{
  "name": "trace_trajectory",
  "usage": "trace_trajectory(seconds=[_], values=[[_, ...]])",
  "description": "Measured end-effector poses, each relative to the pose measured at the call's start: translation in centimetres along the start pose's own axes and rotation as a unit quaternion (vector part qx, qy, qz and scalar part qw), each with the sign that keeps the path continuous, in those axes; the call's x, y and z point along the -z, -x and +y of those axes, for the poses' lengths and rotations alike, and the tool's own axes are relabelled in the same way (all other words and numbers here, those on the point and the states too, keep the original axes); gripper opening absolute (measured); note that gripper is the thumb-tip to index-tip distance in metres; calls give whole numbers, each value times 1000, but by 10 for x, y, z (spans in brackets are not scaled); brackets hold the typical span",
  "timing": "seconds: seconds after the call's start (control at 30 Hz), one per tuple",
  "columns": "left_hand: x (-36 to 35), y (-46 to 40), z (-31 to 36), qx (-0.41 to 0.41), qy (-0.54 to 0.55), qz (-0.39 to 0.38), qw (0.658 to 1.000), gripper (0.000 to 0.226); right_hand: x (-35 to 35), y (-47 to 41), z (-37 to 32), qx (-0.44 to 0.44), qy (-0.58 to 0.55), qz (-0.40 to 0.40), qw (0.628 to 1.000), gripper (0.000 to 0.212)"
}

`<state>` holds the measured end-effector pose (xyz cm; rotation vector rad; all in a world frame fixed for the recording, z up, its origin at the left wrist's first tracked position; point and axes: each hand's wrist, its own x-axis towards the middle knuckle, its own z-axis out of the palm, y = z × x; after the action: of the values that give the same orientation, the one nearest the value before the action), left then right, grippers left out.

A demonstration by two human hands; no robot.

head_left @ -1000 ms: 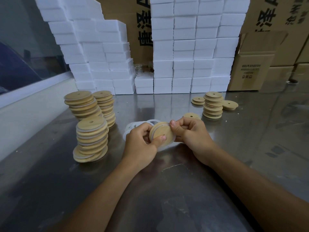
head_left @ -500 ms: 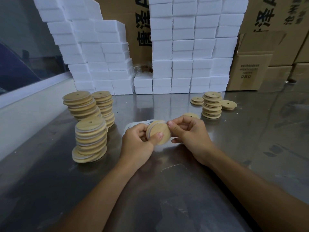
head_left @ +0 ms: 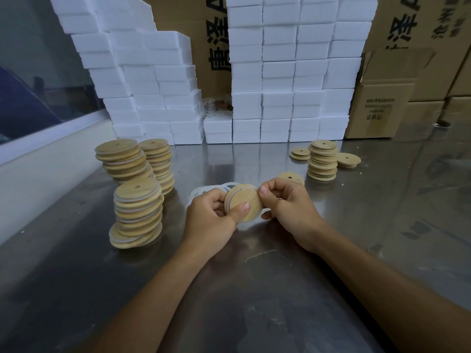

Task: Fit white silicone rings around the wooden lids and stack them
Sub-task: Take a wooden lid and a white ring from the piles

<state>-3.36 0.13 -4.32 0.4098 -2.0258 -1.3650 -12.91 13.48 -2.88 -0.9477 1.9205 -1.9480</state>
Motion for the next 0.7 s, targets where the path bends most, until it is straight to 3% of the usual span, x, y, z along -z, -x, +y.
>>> trace_trajectory(seconds=[0.27, 0.4, 0.57, 0.7], values=[[1, 3, 5, 1, 50, -7, 999, 13, -1, 3, -2, 16, 10, -6, 1000, 9], [1, 2, 8, -37, -31, 50, 998, 19, -3, 2, -2, 60, 28, 37, 997, 8], [2, 4, 12, -28, -136, 97, 986, 17, -3, 3, -2, 101, 76, 45, 991, 5], [4, 4, 10, -31, -150, 87, 984, 26, -1, 2, -1, 110, 88, 44, 989, 5]])
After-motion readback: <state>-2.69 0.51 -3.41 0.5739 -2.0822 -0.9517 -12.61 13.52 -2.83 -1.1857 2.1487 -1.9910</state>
